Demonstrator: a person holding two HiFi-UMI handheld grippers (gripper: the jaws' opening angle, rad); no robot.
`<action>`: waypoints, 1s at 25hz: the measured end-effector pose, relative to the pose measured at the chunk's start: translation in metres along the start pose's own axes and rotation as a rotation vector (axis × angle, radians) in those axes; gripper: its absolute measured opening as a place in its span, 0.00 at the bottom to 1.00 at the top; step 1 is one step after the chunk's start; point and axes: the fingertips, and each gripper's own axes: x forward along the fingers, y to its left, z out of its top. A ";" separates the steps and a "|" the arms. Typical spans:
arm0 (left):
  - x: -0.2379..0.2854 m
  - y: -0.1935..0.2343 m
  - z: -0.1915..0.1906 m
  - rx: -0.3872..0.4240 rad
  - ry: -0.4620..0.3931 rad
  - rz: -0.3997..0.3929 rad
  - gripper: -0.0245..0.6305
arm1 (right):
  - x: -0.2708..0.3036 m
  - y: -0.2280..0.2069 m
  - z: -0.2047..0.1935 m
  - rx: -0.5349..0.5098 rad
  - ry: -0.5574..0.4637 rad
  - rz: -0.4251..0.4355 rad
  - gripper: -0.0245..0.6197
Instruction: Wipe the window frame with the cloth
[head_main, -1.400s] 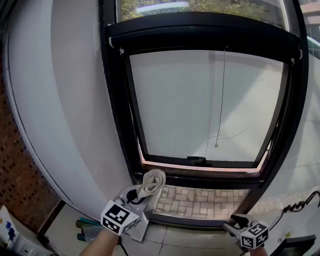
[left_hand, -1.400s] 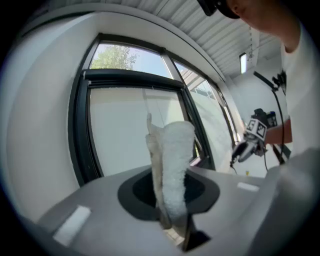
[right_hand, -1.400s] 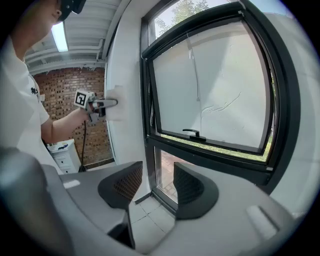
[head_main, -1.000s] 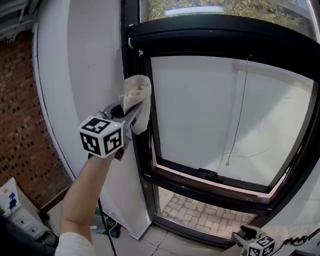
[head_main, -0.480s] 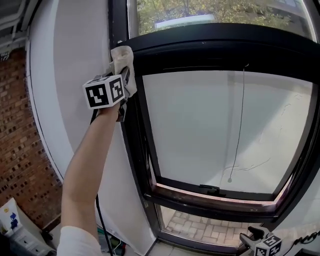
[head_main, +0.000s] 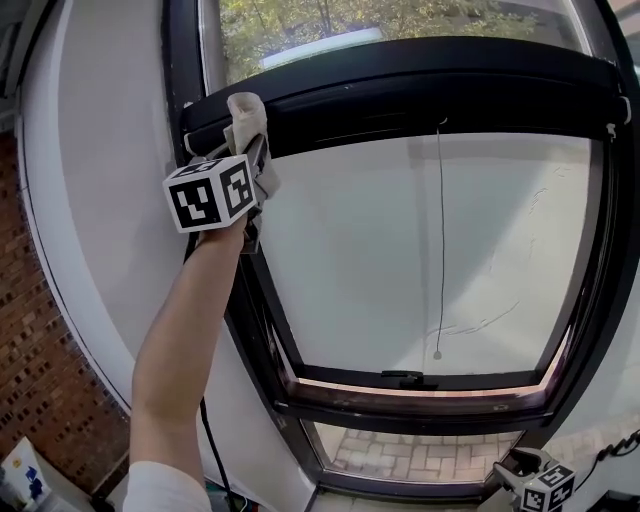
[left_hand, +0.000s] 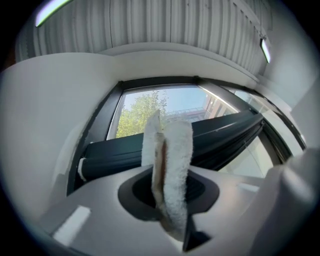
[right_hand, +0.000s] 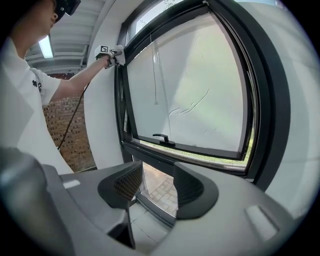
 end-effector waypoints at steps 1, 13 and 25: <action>0.002 -0.010 0.003 -0.001 -0.005 -0.014 0.18 | -0.003 -0.006 -0.002 -0.004 -0.002 -0.008 0.34; 0.025 -0.142 0.040 0.029 -0.038 -0.139 0.18 | -0.035 -0.040 -0.005 -0.106 0.066 -0.002 0.34; 0.039 -0.258 0.064 0.039 -0.044 -0.243 0.18 | -0.061 -0.051 0.000 -0.209 0.184 0.122 0.34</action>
